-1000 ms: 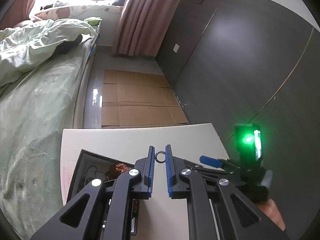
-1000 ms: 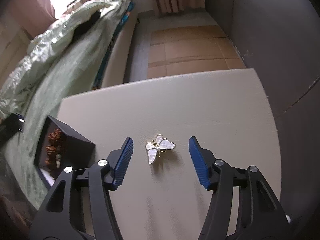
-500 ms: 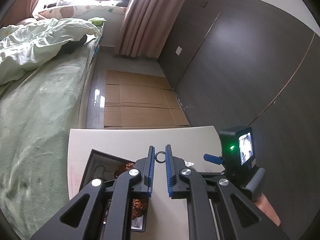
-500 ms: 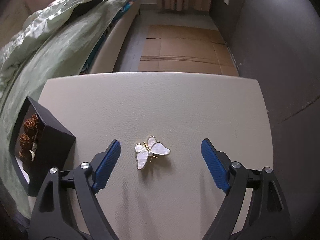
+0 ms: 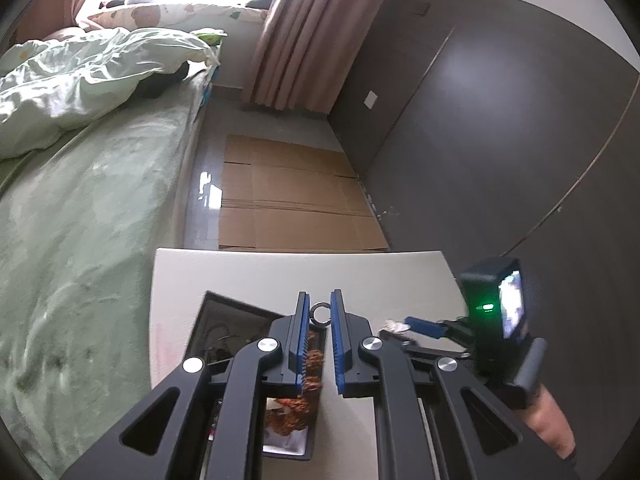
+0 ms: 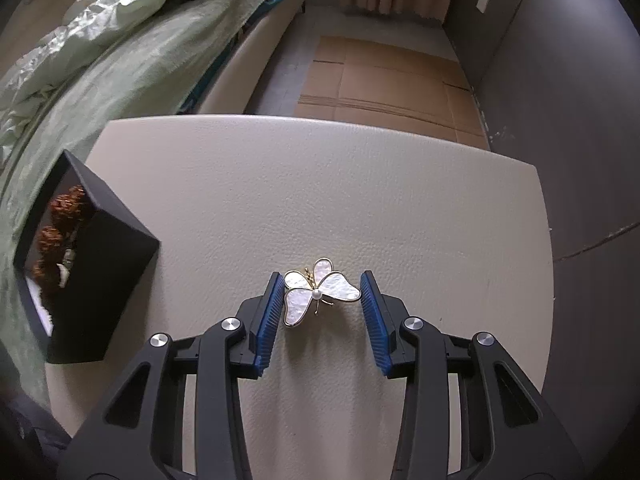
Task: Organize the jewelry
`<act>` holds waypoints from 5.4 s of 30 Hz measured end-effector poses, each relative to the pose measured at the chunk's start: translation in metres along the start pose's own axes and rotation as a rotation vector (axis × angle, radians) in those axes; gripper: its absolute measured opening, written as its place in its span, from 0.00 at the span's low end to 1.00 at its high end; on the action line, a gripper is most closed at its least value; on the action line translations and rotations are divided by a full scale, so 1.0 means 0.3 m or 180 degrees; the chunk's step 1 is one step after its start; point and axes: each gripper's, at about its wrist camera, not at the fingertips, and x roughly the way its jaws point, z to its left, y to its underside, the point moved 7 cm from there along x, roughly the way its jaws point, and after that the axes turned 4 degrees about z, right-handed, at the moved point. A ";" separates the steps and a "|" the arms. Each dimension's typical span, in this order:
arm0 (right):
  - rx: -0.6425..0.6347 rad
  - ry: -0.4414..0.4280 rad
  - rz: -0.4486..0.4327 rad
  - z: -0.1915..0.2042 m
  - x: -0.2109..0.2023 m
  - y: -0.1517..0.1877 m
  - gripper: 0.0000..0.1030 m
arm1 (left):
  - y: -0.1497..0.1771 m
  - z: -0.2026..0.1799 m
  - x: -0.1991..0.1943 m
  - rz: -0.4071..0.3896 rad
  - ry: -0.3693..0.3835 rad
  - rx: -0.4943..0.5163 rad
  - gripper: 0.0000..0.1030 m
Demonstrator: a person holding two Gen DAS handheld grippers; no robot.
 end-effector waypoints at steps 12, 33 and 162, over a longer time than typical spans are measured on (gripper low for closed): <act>0.0137 -0.0296 -0.0361 0.041 -0.150 -0.010 0.39 | 0.088 0.115 0.056 0.0357 -0.0209 -0.0242 0.09; 0.0011 -0.0903 -0.0863 0.332 -0.341 0.004 0.39 | 0.160 0.198 -0.113 0.0121 -0.0451 -0.0383 0.50; 0.0775 -0.0406 -0.1550 0.096 -0.720 0.555 0.95 | 0.441 -0.088 -0.652 -0.1133 -0.0632 0.0579 0.92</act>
